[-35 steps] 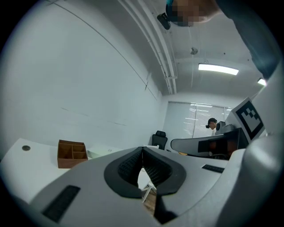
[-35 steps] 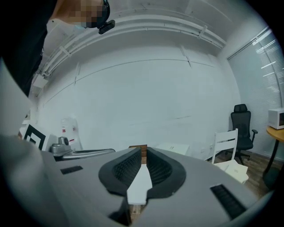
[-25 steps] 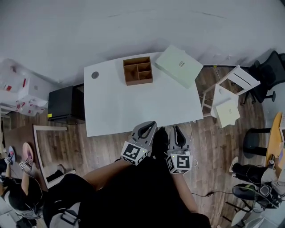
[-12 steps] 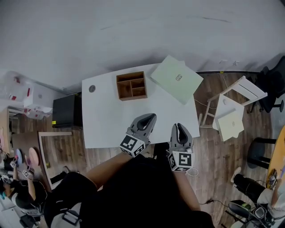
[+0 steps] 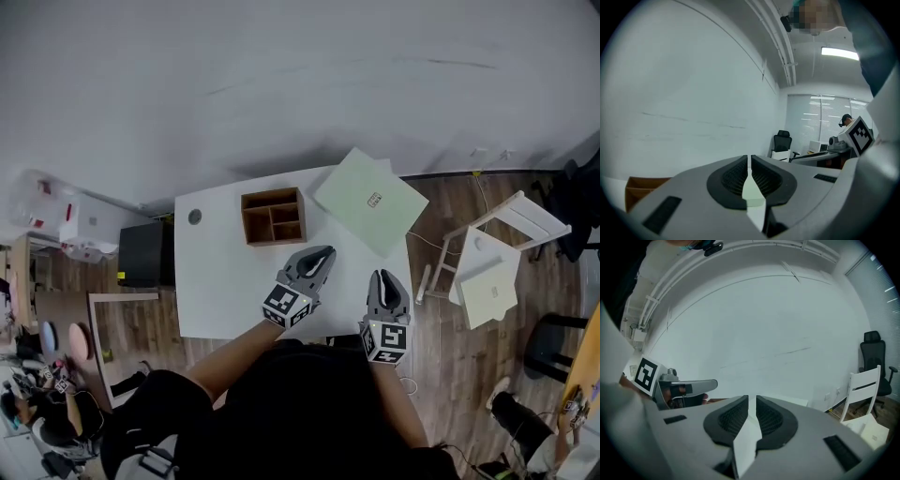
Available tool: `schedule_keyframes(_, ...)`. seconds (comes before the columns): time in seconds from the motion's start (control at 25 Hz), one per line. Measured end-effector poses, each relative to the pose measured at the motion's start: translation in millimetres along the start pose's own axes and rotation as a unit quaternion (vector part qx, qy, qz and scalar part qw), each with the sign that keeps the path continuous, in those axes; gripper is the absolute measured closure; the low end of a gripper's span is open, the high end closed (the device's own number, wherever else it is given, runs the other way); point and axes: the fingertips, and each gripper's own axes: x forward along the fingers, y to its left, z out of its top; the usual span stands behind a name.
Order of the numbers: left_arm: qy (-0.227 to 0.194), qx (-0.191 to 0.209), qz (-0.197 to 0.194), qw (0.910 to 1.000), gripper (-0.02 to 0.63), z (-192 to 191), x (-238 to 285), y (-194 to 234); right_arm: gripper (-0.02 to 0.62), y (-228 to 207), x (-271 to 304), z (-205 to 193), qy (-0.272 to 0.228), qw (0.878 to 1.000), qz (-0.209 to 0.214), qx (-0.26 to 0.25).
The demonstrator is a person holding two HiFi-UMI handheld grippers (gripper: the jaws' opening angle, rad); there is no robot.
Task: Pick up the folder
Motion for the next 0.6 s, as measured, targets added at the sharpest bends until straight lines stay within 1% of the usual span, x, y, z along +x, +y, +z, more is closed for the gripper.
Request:
schedule_keyframes(0.12, 0.012, 0.004, 0.006, 0.9999, 0.589, -4.9, 25.7, 24.3, 0.555, -19.4, 24.7, -2.2, 0.012, 1.000, 0.000, 0.000)
schedule_keyframes(0.2, 0.026, 0.000, 0.012, 0.9996, 0.588, -10.0, 40.2, 42.5, 0.552, -32.9, 38.9, -3.0, 0.021, 1.000, -0.003, -0.001)
schedule_keyframes(0.28, 0.041, -0.010, 0.016, 0.9990, 0.584, -16.0, 53.3, 58.3, 0.533, -48.6, 48.6, -7.0, 0.033, 0.999, -0.006, 0.003)
schedule_keyframes(0.32, 0.047, -0.014, 0.018, 0.9986, 0.579, -18.6, 59.6, 66.0, 0.513, -56.0, 53.8, -9.7, 0.041, 0.999, -0.006, 0.008)
schedule_keyframes(0.4, 0.057, -0.018, 0.021, 0.9980, 0.561, -24.0, 72.5, 80.9, 0.472, -68.2, 65.6, -13.9, 0.054, 0.998, -0.006, 0.014)
schedule_keyframes(0.52, 0.077, -0.023, 0.019, 0.9966, 0.506, -35.2, 92.3, 100.3, 0.460, -82.4, 83.0, -18.2, 0.066, 0.997, -0.010, 0.026)
schedule_keyframes(0.6, 0.090, -0.025, 0.018, 0.9954, 0.484, -44.0, 105.1, 113.1, 0.453, -90.1, 93.1, -24.8, 0.076, 0.996, -0.015, 0.040)
